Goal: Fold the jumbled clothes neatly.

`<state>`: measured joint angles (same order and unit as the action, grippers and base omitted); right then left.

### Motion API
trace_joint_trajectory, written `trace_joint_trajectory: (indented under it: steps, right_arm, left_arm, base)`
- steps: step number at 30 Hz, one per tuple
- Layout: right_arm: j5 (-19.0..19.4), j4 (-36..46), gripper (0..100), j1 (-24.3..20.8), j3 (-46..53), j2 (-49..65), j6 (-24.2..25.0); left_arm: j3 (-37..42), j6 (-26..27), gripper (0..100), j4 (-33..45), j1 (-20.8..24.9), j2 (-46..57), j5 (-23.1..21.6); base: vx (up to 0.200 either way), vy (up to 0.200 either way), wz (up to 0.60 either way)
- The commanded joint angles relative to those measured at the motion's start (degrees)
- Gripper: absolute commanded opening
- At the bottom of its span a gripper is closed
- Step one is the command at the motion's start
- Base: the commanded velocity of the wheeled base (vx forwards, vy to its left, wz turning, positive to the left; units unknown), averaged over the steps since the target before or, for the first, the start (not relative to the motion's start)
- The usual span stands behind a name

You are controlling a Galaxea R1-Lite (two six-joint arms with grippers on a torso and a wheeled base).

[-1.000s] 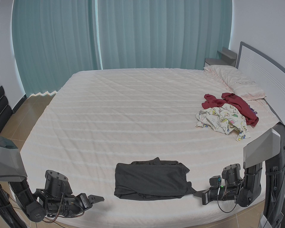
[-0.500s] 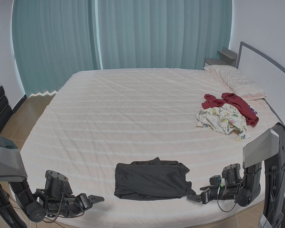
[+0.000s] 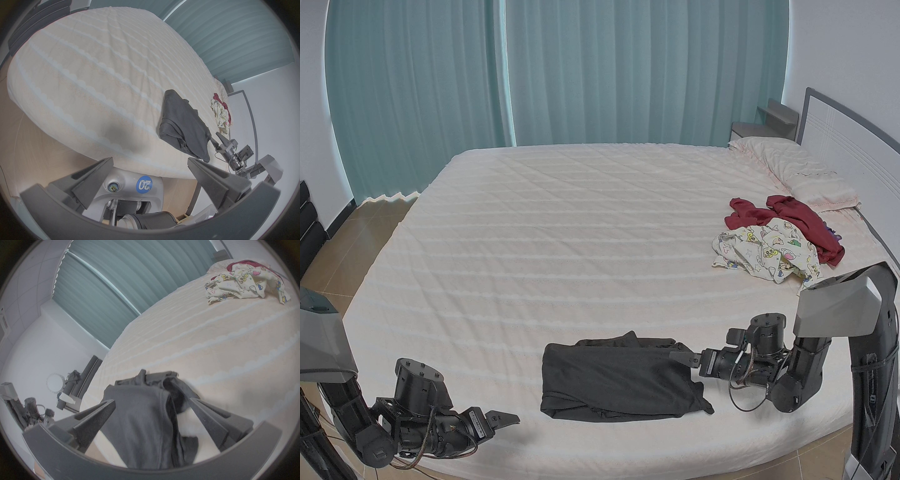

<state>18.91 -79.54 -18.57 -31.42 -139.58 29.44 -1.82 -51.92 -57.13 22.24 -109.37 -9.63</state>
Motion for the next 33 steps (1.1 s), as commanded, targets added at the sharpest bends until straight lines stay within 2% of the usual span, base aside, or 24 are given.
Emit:
trace_joint_trajectory:
  steps: [1, 9, 10, 19, 23, 33]
  right_arm:
    - [-3.09, 1.32, 100, -1.74, -8.31, -6.84, 2.73]
    - [-3.44, 1.94, 100, -2.26, -11.12, -8.07, 2.82]
    - [-3.61, 2.02, 0, -2.26, -11.3, -8.07, 2.82]
    - [-4.85, 1.15, 0, -1.38, -11.3, -7.46, 4.57]
    - [-6.69, 0.88, 0, -0.86, -11.56, -6.93, 5.45]
    - [-7.04, 0.79, 0, -0.51, -12.62, -6.67, 5.45]
  left_arm:
    - [-0.03, -0.02, 100, 0.0, 0.0, -0.05, 0.05]
    - [-0.03, -0.02, 100, -0.09, 0.0, -0.05, 0.05]
    - [-0.03, -0.02, 100, 0.0, 0.0, -0.14, 0.05]
    - [-0.03, -0.02, 100, 0.0, 0.0, -0.05, 0.05]
    - [-0.03, -0.02, 100, 0.0, 0.0, -0.14, 0.05]
    - [-0.03, -0.02, 100, 0.0, 0.0, -0.14, 0.05]
  base:
    - [0.0, 0.0, 0.0]
    - [0.0, 0.0, 0.0]
    - [0.0, 0.0, 0.0]
    - [0.0, 0.0, 0.0]
    - [0.0, 0.0, 0.0]
    - [0.0, 0.0, 0.0]
